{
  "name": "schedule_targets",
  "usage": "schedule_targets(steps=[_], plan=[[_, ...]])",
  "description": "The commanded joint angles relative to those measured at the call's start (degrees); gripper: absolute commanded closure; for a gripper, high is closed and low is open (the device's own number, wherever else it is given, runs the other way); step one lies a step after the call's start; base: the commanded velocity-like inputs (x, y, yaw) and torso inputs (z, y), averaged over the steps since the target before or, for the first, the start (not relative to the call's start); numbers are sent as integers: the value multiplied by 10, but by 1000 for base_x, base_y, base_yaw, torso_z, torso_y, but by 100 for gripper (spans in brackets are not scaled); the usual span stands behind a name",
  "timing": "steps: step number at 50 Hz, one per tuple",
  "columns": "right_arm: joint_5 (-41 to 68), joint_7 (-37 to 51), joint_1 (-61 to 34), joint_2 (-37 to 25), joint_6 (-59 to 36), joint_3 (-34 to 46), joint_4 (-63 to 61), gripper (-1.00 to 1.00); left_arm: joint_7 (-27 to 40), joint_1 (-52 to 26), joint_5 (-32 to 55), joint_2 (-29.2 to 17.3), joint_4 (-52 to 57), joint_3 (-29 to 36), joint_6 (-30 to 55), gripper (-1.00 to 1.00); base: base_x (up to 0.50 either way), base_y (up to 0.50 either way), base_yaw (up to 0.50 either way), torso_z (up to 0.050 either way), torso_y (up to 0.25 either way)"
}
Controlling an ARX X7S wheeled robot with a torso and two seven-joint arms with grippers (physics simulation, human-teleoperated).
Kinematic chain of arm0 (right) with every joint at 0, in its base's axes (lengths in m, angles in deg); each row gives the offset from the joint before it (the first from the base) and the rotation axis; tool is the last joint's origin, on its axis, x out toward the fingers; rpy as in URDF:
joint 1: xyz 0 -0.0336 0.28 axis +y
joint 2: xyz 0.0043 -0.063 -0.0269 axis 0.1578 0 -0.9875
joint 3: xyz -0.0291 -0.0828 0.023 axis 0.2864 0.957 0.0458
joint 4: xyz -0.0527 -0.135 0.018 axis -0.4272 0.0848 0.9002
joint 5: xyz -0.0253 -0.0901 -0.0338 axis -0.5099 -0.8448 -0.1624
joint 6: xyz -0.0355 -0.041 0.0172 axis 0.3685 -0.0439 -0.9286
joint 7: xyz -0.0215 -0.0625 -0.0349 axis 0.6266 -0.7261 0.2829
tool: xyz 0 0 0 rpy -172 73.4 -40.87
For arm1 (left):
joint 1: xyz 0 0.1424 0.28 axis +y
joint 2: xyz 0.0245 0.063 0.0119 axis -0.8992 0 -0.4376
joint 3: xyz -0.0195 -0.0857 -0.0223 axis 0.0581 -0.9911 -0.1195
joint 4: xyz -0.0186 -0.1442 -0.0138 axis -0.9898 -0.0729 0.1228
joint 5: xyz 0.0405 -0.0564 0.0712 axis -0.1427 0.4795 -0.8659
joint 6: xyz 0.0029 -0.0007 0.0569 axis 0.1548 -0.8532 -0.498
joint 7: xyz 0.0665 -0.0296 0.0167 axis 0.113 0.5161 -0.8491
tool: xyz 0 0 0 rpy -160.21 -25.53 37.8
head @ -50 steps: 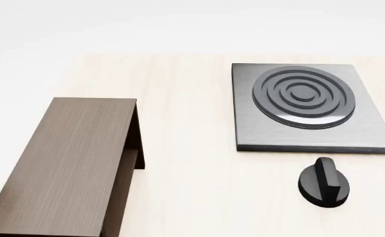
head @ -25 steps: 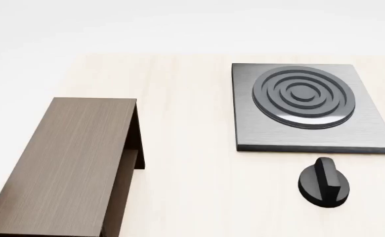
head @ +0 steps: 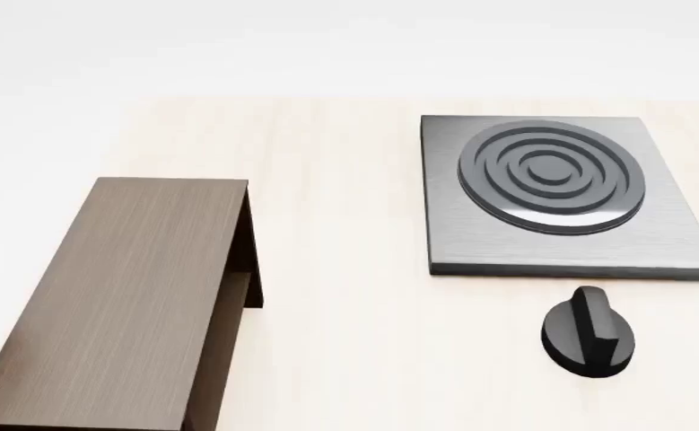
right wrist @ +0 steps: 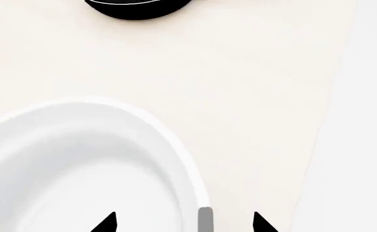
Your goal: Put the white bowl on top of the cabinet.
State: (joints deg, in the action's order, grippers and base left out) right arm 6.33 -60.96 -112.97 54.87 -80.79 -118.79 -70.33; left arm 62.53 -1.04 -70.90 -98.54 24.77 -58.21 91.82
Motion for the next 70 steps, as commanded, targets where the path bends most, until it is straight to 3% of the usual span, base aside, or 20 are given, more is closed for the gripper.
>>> schedule_targets(steps=[1,9,10,28,45,55,70], plan=[[11,-9,1,-2,21,17,43,-100,2,-1,3,-2,2,0,2,-100,0,0,0,0,0],[1,6,3,-1,31,21,52,-100,3,0,4,-3,5,0,3,-100,0,0,0,0,0],[-3,15,3,1,39,14,51,100,3,0,6,-3,7,0,5,-100,0,0,0,0,0],[-1,14,6,14,38,34,-36,100,5,-1,9,-6,7,1,6,-100,0,0,0,-1,0],[-19,19,-42,-18,-16,138,-186,100,7,1,13,-7,11,2,6,-100,0,0,0,0,0],[-26,24,-129,-55,-44,211,-189,100,9,0,13,-9,9,1,2,-100,0,0,0,0,0],[-21,19,-297,-87,-45,302,-86,100,11,4,18,-10,19,2,6,-100,0,0,0,0,1]])
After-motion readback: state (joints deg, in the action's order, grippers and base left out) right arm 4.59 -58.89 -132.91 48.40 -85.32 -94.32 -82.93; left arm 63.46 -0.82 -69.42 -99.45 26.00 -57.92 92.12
